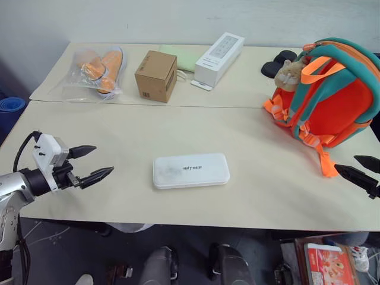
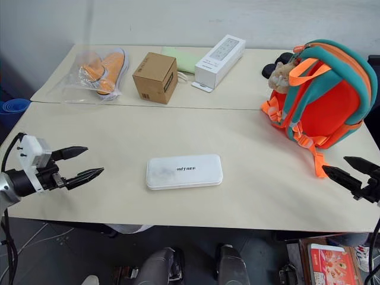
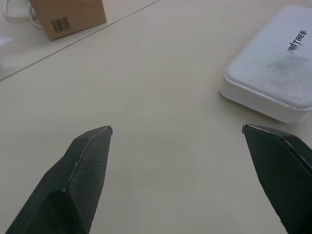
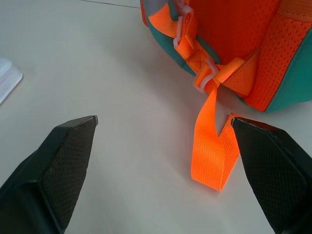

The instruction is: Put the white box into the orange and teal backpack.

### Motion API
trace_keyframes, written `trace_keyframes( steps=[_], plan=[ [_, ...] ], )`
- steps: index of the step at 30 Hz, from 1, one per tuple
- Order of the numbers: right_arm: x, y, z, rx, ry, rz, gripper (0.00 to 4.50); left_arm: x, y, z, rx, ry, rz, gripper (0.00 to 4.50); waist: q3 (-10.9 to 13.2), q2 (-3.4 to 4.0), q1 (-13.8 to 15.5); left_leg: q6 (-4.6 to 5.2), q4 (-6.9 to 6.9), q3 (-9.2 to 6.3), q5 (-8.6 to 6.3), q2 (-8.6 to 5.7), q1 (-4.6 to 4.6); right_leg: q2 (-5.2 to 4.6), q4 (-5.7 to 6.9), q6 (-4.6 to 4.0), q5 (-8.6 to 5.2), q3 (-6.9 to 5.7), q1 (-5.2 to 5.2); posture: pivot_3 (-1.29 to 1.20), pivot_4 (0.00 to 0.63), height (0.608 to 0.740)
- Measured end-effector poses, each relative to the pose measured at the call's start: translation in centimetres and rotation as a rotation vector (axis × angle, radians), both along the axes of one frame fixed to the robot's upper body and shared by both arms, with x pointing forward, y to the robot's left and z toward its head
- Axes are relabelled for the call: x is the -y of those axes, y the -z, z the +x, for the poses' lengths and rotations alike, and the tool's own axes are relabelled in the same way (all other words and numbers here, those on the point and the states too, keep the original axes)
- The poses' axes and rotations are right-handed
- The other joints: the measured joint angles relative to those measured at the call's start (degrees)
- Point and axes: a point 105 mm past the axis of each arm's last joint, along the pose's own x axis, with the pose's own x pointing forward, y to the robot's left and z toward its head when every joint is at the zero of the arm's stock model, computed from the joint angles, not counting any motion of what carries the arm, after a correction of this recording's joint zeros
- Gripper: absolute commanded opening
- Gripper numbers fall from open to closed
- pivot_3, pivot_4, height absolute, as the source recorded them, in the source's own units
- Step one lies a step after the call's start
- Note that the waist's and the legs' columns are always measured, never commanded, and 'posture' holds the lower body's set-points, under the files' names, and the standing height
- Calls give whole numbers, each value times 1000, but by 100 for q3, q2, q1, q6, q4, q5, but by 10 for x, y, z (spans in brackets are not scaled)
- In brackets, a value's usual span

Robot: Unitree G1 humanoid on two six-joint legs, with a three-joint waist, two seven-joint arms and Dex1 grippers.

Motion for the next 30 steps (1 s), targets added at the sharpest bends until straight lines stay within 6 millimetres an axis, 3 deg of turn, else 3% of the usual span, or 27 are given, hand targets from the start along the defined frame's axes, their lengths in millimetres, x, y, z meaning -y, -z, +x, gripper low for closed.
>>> trace_keyframes(
  steps=[18, 20, 21, 25, 28, 30],
  plan=[
    [-2, 17, 8, -49, -16, -21, 4500, -4, 9, -2, -44, -29, 31, 4490, 0, 0, -6, -4, 4, 8, 6, -1, 3, 0, 10, 1, 1, 6, -1, 0, 150, 740],
    [-3, 12, 13, -39, -35, -34, 4500, 0, 11, -2, -57, -11, 57, 4490, 0, 0, -11, -2, 4, 12, 7, -1, 7, 0, 15, 1, 1, 9, -3, 0, 150, 740],
    [-9, 6, 18, -27, -65, -43, 4119, 4, 15, -2, -72, 13, 78, 4500, 0, 0, -20, -2, 5, 14, 7, -1, 10, 1, 19, 1, 1, 12, -3, 0, 150, 740],
    [-54, -11, 30, 3, -266, -103, 2983, 40, 29, -5, -121, 171, 125, 3684, 0, 1, -15, -9, 3, 9, 11, 3, 13, 1, 25, -2, -1, 10, -4, 0, 150, 740],
    [-94, -8, 38, -19, -439, -162, 1971, 57, 33, 3, -113, 226, 154, 2762, 0, 0, -3, -17, 4, 9, 19, 2, 7, 2, 30, -3, -1, 8, -10, 0, 150, 740],
    [-107, -2, 42, -44, -502, -191, 1377, 62, 35, 8, -105, 244, 186, 2236, 0, 0, 6, -12, 4, 11, 22, -2, 5, 0, 29, -2, -1, 7, -11, 0, 150, 740]
  ],
)
